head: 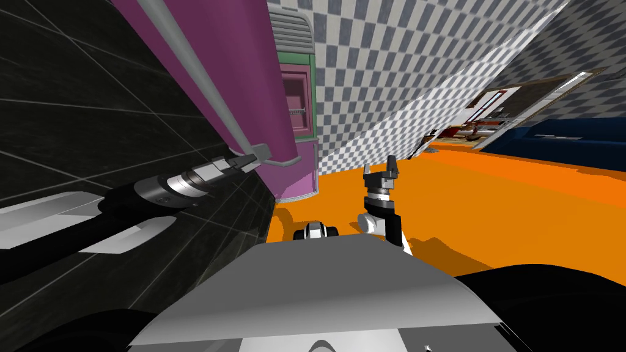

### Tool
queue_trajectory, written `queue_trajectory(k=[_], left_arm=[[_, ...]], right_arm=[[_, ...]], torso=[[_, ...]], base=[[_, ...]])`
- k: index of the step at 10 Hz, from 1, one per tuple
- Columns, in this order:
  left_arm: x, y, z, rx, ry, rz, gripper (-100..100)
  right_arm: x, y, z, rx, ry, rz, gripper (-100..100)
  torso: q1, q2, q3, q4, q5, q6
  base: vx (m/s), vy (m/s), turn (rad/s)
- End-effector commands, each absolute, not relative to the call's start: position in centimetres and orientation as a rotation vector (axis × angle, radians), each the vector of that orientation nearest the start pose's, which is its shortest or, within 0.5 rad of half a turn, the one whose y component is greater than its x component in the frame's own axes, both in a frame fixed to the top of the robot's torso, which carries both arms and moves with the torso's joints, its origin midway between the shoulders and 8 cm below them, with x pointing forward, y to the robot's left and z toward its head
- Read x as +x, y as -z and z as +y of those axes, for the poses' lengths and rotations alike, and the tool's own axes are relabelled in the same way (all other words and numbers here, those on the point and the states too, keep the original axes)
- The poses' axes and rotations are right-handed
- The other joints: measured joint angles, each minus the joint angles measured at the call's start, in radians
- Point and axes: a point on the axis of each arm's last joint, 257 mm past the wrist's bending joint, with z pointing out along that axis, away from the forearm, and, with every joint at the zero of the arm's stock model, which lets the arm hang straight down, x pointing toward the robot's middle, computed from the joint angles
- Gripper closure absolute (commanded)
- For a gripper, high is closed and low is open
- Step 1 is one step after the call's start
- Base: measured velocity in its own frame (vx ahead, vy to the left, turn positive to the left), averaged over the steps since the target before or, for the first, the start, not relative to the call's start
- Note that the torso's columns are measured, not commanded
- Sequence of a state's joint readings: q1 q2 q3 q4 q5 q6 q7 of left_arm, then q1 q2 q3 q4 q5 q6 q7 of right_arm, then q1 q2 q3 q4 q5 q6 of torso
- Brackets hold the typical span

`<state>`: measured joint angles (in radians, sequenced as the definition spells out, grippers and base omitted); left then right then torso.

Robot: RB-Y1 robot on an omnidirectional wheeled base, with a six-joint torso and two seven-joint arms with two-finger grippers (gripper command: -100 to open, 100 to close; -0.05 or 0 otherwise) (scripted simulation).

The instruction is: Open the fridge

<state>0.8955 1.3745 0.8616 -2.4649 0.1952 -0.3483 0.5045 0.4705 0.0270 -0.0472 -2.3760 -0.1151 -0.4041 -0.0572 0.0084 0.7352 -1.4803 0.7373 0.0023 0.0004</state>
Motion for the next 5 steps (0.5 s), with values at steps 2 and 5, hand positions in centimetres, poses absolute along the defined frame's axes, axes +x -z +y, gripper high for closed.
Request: queue_trajectory(k=[2,5], left_arm=[[34.3,-11.3,23.4,0.124,1.182,1.579,100],[34.4,-11.0,24.3,0.131,1.212,1.589,100]], right_arm=[[33.6,-5.8,-30.4,0.734,-1.404,0.483,0],[33.5,-5.8,-30.4,0.734,-1.404,0.483,0]], torso=[[-0.001,0.000,0.002,0.001,0.001,-0.003],[0.003,-0.007,-0.008,0.002,-0.001,-0.004]], base=[[-0.049,0.022,0.004],[-0.041,0.000,-0.073]])
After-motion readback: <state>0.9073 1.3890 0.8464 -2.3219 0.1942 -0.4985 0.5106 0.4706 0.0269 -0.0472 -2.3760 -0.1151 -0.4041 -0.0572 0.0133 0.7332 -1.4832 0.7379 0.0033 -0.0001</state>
